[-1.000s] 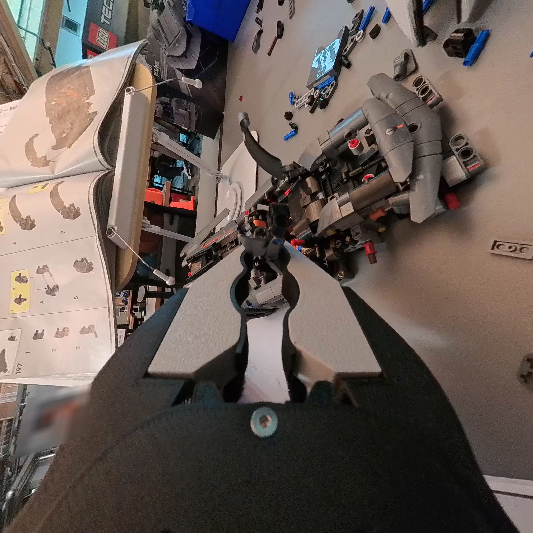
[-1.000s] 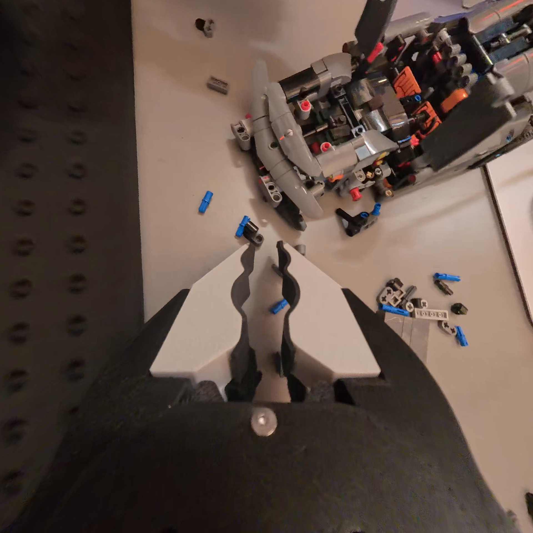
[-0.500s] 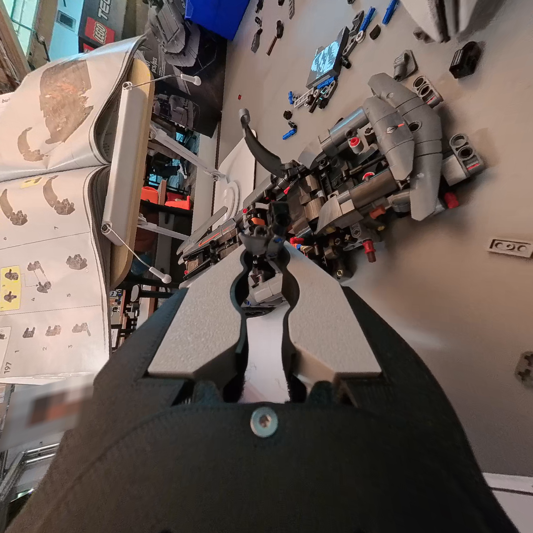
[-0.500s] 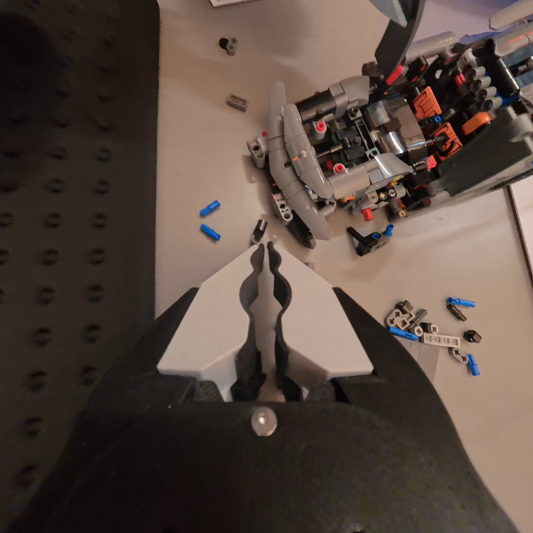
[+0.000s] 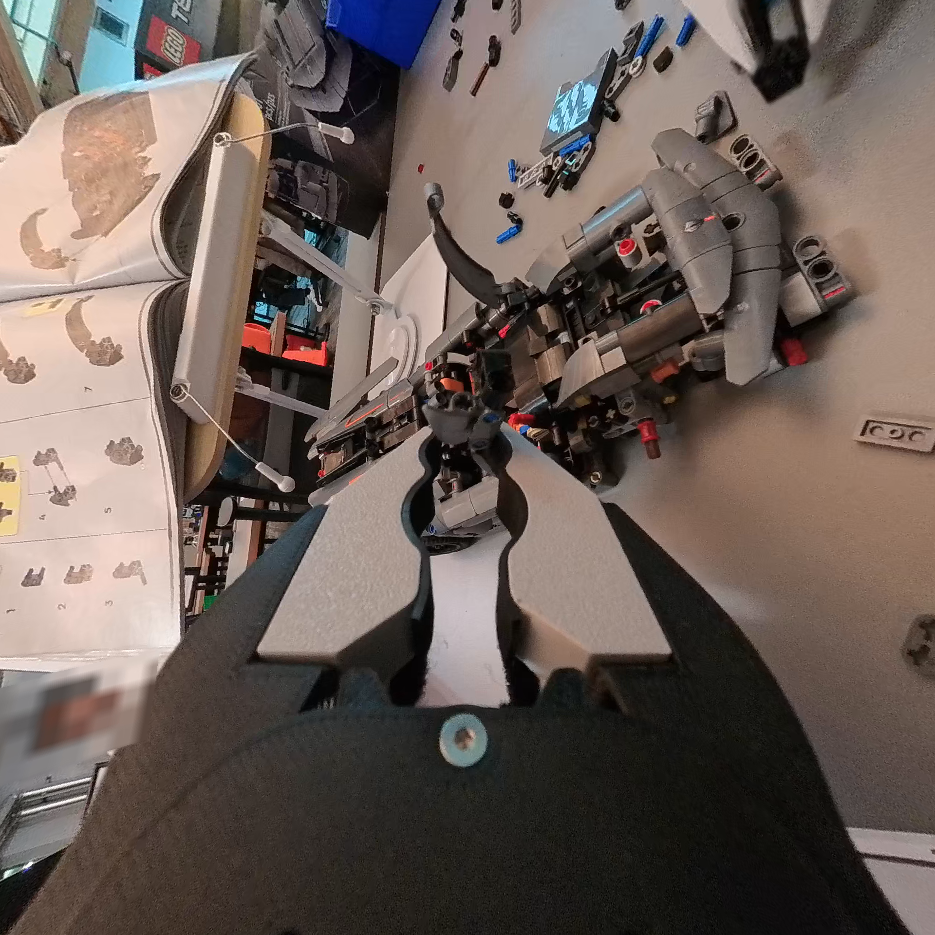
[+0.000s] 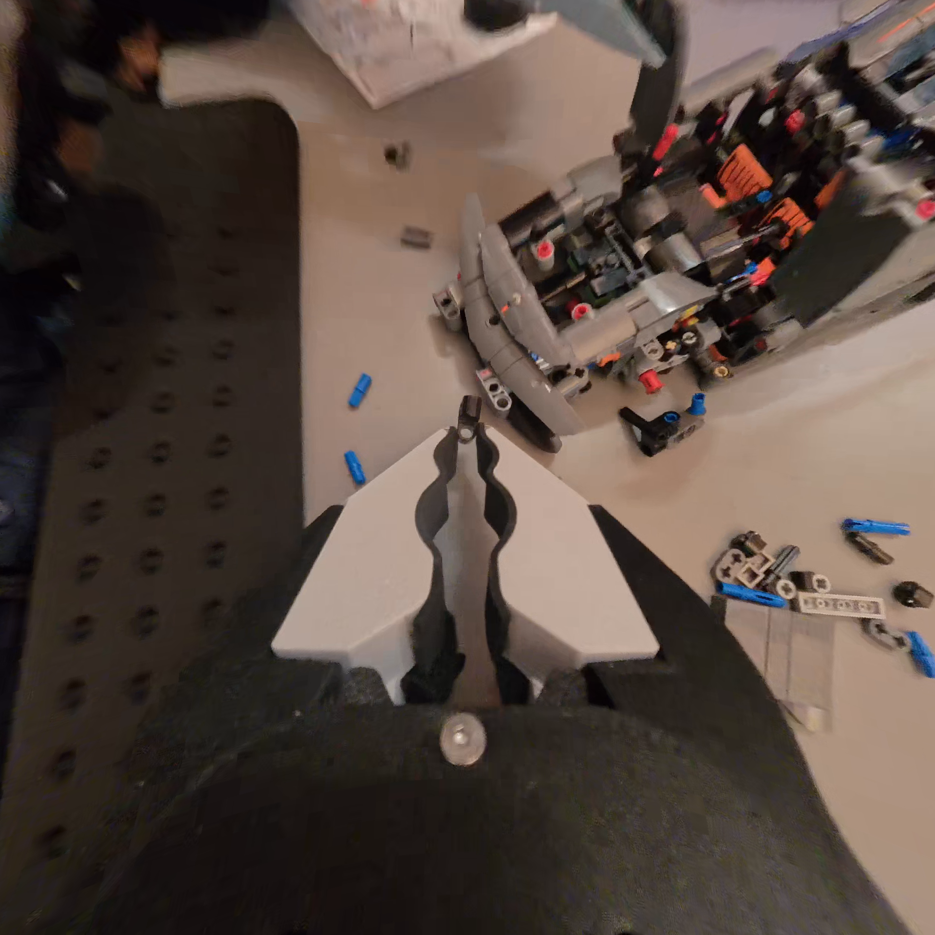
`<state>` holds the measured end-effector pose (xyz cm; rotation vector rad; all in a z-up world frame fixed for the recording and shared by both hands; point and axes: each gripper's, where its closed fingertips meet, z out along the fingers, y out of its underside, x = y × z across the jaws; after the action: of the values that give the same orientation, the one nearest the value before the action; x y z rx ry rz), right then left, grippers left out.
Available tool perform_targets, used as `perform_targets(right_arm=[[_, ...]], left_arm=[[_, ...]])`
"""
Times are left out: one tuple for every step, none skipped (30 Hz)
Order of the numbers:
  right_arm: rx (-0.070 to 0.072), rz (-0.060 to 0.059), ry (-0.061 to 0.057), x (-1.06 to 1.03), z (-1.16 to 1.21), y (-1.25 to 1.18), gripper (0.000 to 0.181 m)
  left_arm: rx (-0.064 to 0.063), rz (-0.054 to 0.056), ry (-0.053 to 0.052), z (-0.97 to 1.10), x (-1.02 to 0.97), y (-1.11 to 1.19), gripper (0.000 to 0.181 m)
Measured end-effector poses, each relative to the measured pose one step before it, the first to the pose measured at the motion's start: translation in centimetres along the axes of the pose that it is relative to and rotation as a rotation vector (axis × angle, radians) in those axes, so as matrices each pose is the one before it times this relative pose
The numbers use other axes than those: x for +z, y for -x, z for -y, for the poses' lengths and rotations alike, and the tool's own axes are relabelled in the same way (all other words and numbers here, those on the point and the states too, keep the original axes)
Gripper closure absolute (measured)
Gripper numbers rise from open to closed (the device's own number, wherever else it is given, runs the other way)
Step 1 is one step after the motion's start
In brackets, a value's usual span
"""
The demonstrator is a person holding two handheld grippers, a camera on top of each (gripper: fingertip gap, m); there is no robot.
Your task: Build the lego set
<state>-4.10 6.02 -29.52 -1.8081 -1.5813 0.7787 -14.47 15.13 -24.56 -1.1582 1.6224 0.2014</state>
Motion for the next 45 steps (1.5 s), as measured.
perform_targets(right_arm=[[0.0473, 0.0348, -0.06, -0.671, 0.717, 0.026, 0.176], [0.0512, 0.0356, -0.0649, -0.674, 0.792, -0.011, 0.176], [0.0487, 0.0271, -0.0613, -0.652, 0.733, -0.135, 0.176], [0.0395, 0.0208, -0.0511, -0.608, 0.603, -0.145, 0.176], [0.0276, 0.0186, -0.037, -0.513, 0.461, -0.055, 0.176], [0.0165, 0.0147, -0.0275, -0.399, 0.361, 0.024, 0.176], [0.0128, 0.0124, -0.0245, -0.29, 0.332, 0.055, 0.176], [0.0129, 0.0111, -0.0234, -0.21, 0.314, 0.056, 0.176], [0.014, 0.0118, -0.0215, -0.166, 0.286, 0.05, 0.176], [0.0136, 0.0125, -0.0184, -0.139, 0.257, 0.061, 0.176], [0.0103, 0.0097, -0.0164, -0.146, 0.228, 0.054, 0.176], [0.0084, 0.0057, -0.0151, -0.148, 0.223, -0.001, 0.176], [0.0086, 0.0044, -0.0133, -0.146, 0.183, -0.013, 0.176], [0.0084, 0.0021, -0.0092, -0.109, 0.112, -0.045, 0.176], [0.0049, -0.0025, -0.0032, -0.069, 0.021, -0.096, 0.176], [0.0003, -0.0042, 0.0009, -0.008, -0.045, -0.083, 0.176], [-0.0024, -0.0012, 0.0007, 0.018, -0.031, 0.0, 0.176], [-0.004, 0.0006, -0.0005, 0.02, 0.004, 0.044, 0.176], [-0.0053, -0.003, 0.0017, 0.022, -0.014, -0.01, 0.176], [-0.0052, -0.0085, 0.0059, 0.029, -0.092, -0.118, 0.176], [-0.0036, -0.0088, 0.006, 0.023, -0.109, -0.128, 0.176], [-0.0005, -0.0034, 0.0019, 0.023, -0.051, -0.051, 0.176], [0.0014, -0.0004, -0.0011, -0.002, -0.017, -0.032, 0.176], [0.0011, -0.0032, -0.0008, -0.007, -0.012, -0.069, 0.176], [0.0004, -0.0042, -0.0014, -0.027, 0.01, -0.081, 0.176], [0.0006, -0.0013, -0.0038, -0.041, 0.046, -0.039, 0.176], [-0.0001, -0.0017, -0.0047, -0.04, 0.073, -0.032, 0.176], [-0.0017, -0.0038, -0.0038, -0.037, 0.058, -0.064, 0.176], [-0.0023, -0.0038, -0.002, -0.039, 0.035, -0.067, 0.176], [-0.0016, -0.0032, -0.0008, -0.017, 0.015, -0.054, 0.176], [-0.0011, -0.0042, 0.0002, -0.019, -0.016, -0.072, 0.176], [-0.0016, -0.0057, 0.0013, -0.005, -0.033, -0.108, 0.176], [-0.0024, -0.0041, 0.0015, -0.002, -0.027, -0.054, 0.176], [-0.0024, -0.0008, -0.0004, -0.01, 0.004, -0.007, 0.176], [-0.0021, 0.0013, -0.0016, 0.008, 0.019, 0.035, 0.176], [-0.0017, 0.0006, -0.0004, -0.002, 0.02, 0.013, 0.176], [-0.002, -0.0023, 0.0004, 0.014, 0.0, -0.022, 0.176], [-0.002, -0.0036, 0.0004, -0.003, -0.009, -0.055, 0.176], [-0.001, -0.002, 0.0006, -0.004, -0.008, -0.035, 0.176], [0.0001, -0.001, 0.0006, 0.001, -0.023, -0.029, 0.176], [-0.0001, -0.0025, 0.0006, -0.001, -0.013, -0.049, 0.176], [-0.0008, -0.0032, 0.0008, 0.006, -0.018, -0.053, 0.176], [-0.0009, -0.0022, 0.0006, -0.002, -0.017, -0.041, 0.176], [-0.0005, -0.0007, 0.0001, 0.01, 0.005, -0.022, 0.176], [-0.0007, -0.0012, 0.0, 0.012, -0.007, -0.023, 0.176]], left_arm=[[-0.0028, -0.0007, -0.0006, -0.008, -0.004, 0.0, 0.165], [-0.0019, 0.0, -0.0003, -0.022, 0.004, 0.014, 0.164], [-0.0031, 0.0006, -0.0001, -0.017, -0.006, 0.03, 0.163], [-0.0056, -0.0041, -0.0002, -0.004, -0.015, -0.016, 0.163], [-0.0059, -0.0051, 0.0003, -0.024, -0.004, -0.041, 0.162], [-0.0035, -0.0019, 0.0005, -0.026, 0.007, -0.01, 0.16], [-0.0023, -0.0026, -0.0022, 0.007, 0.0, -0.023, 0.159], [-0.0058, -0.0049, -0.0052, 0.06, -0.02, -0.043, 0.157], [-0.0077, -0.0043, -0.0052, 0.061, -0.015, -0.021, 0.155], [-0.0059, -0.0039, -0.0025, 0.017, -0.011, 0.0, 0.153], [-0.0022, -0.007, -0.0014, -0.017, -0.035, -0.065, 0.152], [0.0005, -0.003, 0.0003, -0.042, -0.034, -0.021, 0.15], [-0.0007, -0.0025, 0.0047, -0.136, 0.004, -0.004, 0.147], [-0.0031, -0.0041, 0.0022, -0.113, 0.022, -0.037, 0.145], [-0.0048, -0.0059, -0.0017, -0.041, 0.027, -0.069, 0.143], [-0.0036, -0.0033, -0.0024, 0.014, 0.013, -0.035, 0.142], [-0.001, -0.001, -0.0026, 0.043, -0.003, -0.011, 0.141], [-0.001, -0.0005, -0.0019, 0.055, -0.016, 0.004, 0.141], [-0.0018, -0.0019, -0.0025, 0.061, -0.023, -0.014, 0.14], [-0.0021, -0.0024, -0.0043, 0.08, -0.063, -0.009, 0.14], [-0.0028, -0.0005, -0.0035, 0.07, -0.066, 0.027, 0.139], [-0.0029, -0.0021, -0.0034, 0.062, -0.072, 0.017, 0.138], [-0.0044, -0.0027, -0.0044, 0.078, -0.081, 0.014, 0.138], [-0.0058, -0.0045, -0.0071, 0.105, -0.094, -0.017, 0.137], [-0.0086, -0.0038, -0.0111, 0.163, -0.092, 0.011, 0.137], [-0.0092, -0.0021, -0.0105, 0.145, -0.096, 0.051, 0.137], [-0.0064, 0.0038, -0.0067, 0.061, -0.077, 0.135, 0.135], [-0.0045, 0.0031, -0.0039, 0.011, -0.072, 0.108, 0.133], [-0.0057, -0.0013, -0.0037, 0.003, -0.068, 0.046, 0.133], [-0.0077, -0.0046, -0.0063, 0.04, -0.061, -0.007, 0.132], [-0.0095, -0.0043, -0.0105, 0.129, -0.073, 0.008, 0.131], [-0.0095, -0.0043, -0.0117, 0.167, -0.068, 0.008, 0.131], [-0.0117, -0.0063, -0.013, 0.199, -0.068, -0.022, 0.13], [-0.0138, -0.0078, -0.0138, 0.198, -0.072, -0.035, 0.129], [-0.0121, -0.0077, -0.0127, 0.193, -0.063, -0.046, 0.129], [-0.0111, -0.0072, -0.0121, 0.176, -0.059, -0.048, 0.13], [-0.0105, -0.0079, -0.0099, 0.133, -0.038, -0.062, 0.131], [-0.0085, -0.0064, -0.0088, 0.135, -0.036, -0.053, 0.132], [-0.0055, -0.0039, -0.0063, 0.102, -0.024, -0.042, 0.133], [-0.0043, -0.0029, -0.0061, 0.106, -0.029, -0.026, 0.134], [-0.0042, -0.002, -0.0071, 0.132, -0.031, -0.015, 0.135], [-0.0024, -0.0006, -0.0059, 0.124, -0.024, 0.001, 0.136], [0.001, 0.0011, -0.0029, 0.089, -0.031, 0.004, 0.137], [0.0042, 0.0014, 0.0008, 0.033, -0.009, -0.014, 0.138], [0.0049, 0.0, 0.0021, 0.019, 0.013, -0.044, 0.139]])
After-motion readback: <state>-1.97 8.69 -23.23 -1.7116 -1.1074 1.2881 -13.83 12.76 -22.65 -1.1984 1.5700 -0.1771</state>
